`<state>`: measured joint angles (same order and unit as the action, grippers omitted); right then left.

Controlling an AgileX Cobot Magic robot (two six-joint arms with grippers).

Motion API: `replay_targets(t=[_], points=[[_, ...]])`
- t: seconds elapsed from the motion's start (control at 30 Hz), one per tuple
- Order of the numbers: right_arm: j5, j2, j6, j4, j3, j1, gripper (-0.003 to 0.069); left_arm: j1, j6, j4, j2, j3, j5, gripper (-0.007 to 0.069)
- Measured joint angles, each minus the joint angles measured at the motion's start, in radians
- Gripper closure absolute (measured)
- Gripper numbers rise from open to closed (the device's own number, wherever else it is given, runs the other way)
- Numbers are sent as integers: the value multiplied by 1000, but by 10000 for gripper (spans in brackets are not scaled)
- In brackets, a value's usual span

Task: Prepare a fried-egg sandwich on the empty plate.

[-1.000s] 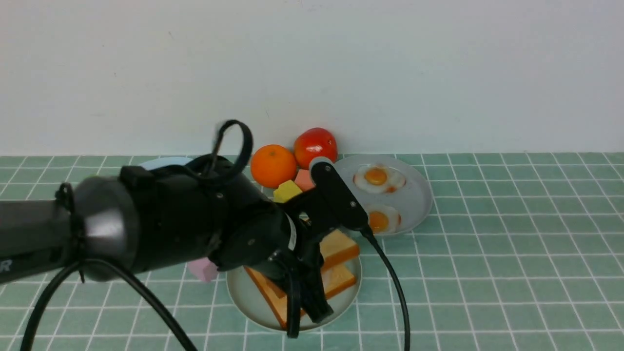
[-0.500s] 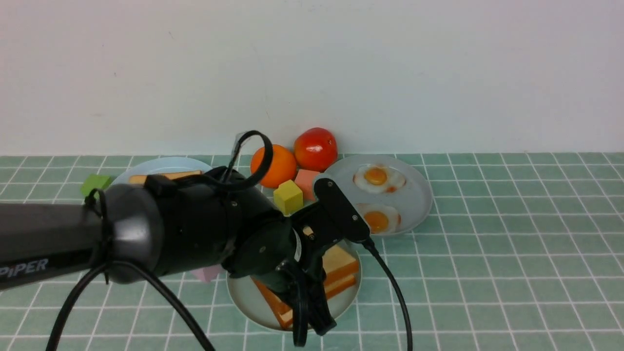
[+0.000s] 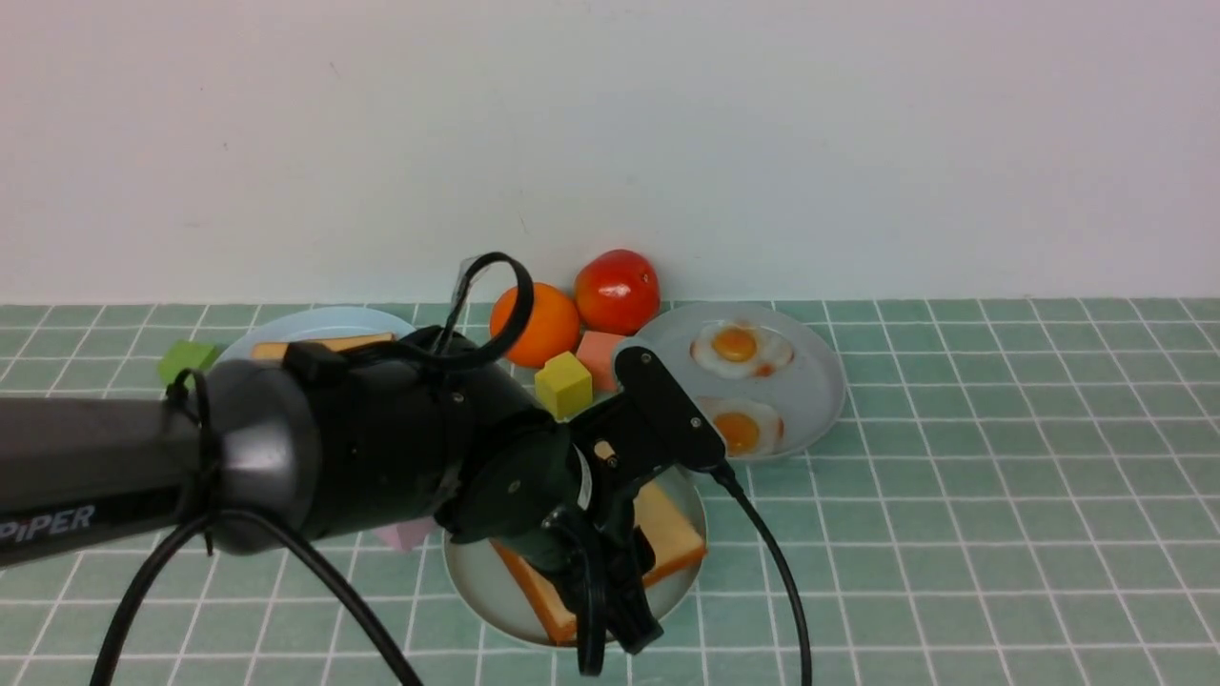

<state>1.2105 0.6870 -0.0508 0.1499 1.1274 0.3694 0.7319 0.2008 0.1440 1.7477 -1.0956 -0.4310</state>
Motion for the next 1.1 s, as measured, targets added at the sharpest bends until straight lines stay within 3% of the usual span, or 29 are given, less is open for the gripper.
replay_targets(t=[0.2, 0.37, 0.43, 0.47, 0.6, 0.83, 1.1], points=[[0, 0, 1, 0, 0, 0, 622, 0, -1, -13, -48, 0, -21, 260], [3, 0, 1, 0, 0, 0, 617, 0, -86, -87, -194, -9, -43, 302], [9, 0, 1, 0, 0, 0, 616, 0, -164, -114, -294, -12, -43, 378], [13, -2, 1, -1, 0, 0, 616, 0, -213, -119, -359, -12, -43, 451], [39, -29, 3, -21, 0, 0, 616, 0, -287, -133, -572, 28, -43, 634], [57, -192, 117, -103, -38, 0, 616, 0, -305, -174, -1050, 334, -6, 638], [38, -466, 319, -212, -255, 0, 616, 0, -308, -174, -1542, 794, 268, 638]])
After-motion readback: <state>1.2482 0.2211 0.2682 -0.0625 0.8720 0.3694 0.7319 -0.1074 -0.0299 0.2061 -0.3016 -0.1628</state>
